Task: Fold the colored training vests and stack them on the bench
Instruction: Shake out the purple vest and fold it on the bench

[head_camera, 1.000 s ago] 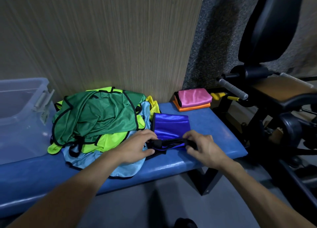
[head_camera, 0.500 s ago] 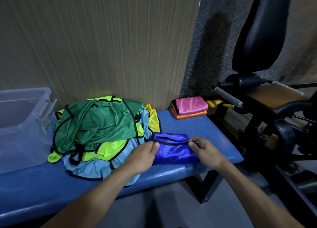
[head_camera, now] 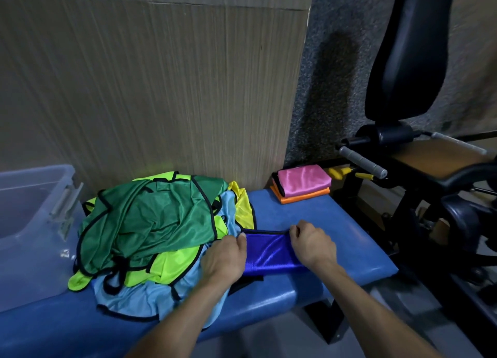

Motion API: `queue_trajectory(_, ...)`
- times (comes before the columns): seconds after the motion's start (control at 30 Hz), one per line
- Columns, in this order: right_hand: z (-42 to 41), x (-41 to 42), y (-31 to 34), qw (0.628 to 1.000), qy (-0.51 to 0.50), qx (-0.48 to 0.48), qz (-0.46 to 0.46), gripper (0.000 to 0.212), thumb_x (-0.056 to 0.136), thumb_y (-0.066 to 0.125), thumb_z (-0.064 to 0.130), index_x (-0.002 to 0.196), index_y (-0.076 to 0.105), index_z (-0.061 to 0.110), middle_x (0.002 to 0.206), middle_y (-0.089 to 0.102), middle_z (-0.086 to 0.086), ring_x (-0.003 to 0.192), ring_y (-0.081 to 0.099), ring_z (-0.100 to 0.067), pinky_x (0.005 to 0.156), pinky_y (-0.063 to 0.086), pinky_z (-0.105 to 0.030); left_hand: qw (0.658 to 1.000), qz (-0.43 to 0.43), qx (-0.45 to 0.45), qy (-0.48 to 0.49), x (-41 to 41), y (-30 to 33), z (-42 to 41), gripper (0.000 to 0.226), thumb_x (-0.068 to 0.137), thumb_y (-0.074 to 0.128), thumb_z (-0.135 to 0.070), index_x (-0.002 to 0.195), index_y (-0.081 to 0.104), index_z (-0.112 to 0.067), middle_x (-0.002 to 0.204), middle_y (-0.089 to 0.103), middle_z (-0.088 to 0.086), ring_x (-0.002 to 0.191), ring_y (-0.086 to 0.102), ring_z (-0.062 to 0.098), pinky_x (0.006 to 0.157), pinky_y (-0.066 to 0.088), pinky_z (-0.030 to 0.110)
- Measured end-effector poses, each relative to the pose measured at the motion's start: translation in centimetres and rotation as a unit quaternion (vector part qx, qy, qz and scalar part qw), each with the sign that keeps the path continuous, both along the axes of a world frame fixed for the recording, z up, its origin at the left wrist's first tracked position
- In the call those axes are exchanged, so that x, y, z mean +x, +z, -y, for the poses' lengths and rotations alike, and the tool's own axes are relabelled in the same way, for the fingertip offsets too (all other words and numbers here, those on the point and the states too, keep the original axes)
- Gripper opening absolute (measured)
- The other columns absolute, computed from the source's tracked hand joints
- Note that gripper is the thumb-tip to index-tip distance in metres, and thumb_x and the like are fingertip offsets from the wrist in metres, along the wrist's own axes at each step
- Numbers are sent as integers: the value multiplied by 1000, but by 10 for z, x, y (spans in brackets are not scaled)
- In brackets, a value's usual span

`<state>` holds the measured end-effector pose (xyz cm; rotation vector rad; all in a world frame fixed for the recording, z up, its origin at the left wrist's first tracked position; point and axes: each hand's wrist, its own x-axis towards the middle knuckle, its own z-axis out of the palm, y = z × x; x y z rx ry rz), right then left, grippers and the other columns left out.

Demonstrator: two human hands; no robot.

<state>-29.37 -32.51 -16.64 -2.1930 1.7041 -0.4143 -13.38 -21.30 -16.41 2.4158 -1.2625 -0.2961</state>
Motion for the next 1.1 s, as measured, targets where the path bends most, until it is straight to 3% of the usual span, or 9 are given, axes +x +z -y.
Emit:
queue_trajectory(0.1, -2, 6, -3, 998, -2, -35, -55, 36, 107, 32, 39, 109, 58, 13, 116, 67, -12, 108, 61, -36, 88, 45, -40, 999, -27, 23, 8, 9, -3, 9, 54, 106, 26, -54, 75, 52, -17, 83, 66, 6, 78, 63, 28, 63, 41, 33)
queue_trajectory(0.2, -2, 9, -8, 996, 13, -59, -68, 33, 107, 30, 36, 114, 53, 13, 118, 58, -7, 112, 54, -31, 91, 43, -45, 995, -93, 34, -10, 19, 2, 14, 53, 106, 33, -52, 73, 52, -14, 68, 62, 5, 65, 64, 25, 63, 49, 34)
queue_trajectory(0.3, 0, 10, -11, 995, 28, -61, -77, 30, 107, 30, 36, 114, 49, 14, 118, 53, -7, 112, 50, -30, 92, 43, -47, 998, -53, 25, -40, 24, 13, 13, 47, 104, 42, -48, 74, 55, -15, 56, 64, 3, 57, 68, 21, 70, 58, 37)
queue_trajectory(0.43, 1, 9, -12, 993, 38, -68, -89, 28, 106, 31, 35, 111, 50, 15, 115, 52, -6, 110, 50, -30, 89, 42, -46, 998, -2, -32, -53, 25, 17, 13, 28, 101, 54, -42, 82, 61, -23, 76, 69, -3, 80, 66, 23, 75, 57, 41)
queue_trajectory(0.57, 0, 9, -12, 992, 37, -76, -91, 27, 107, 31, 34, 109, 50, 15, 112, 53, -5, 108, 50, -29, 89, 41, -46, 998, 21, -38, -50, 20, 14, 13, 23, 106, 47, -32, 88, 59, -25, 87, 68, -5, 81, 62, 21, 65, 46, 33)
queue_trajectory(0.77, -2, 8, -15, 990, 37, -88, -101, 27, 106, 31, 33, 110, 51, 15, 112, 54, -5, 106, 52, -30, 85, 40, -44, 989, -129, -65, -39, 21, 15, 27, 27, 108, 37, -17, 85, 52, -11, 87, 56, 8, 80, 52, 25, 69, 38, 34)
queue_trajectory(0.87, -2, 8, -15, 990, 37, -89, -102, 28, 106, 31, 33, 112, 52, 15, 114, 55, -5, 108, 52, -30, 87, 40, -45, 989, -137, -26, -37, 19, 16, 31, 28, 109, 32, -21, 96, 54, -9, 94, 58, 10, 88, 57, 28, 76, 43, 36)
queue_trajectory(0.97, -1, 8, -15, 990, 40, -87, -100, 28, 106, 30, 33, 111, 51, 15, 114, 55, -5, 107, 52, -30, 87, 40, -45, 989, -143, 1, -41, 22, 13, 36, 35, 110, 32, -24, 98, 59, -6, 87, 58, 14, 69, 50, 20, 65, 40, 35)
queue_trajectory(1.1, 0, 8, -15, 991, 39, -80, -96, 29, 106, 30, 33, 111, 51, 15, 114, 55, -4, 108, 51, -29, 89, 41, -45, 977, -210, -15, -30, 28, 10, 39, 44, 110, 34, -32, 73, 43, -12, 61, 45, 5, 51, 45, 19, 59, 39, 31)
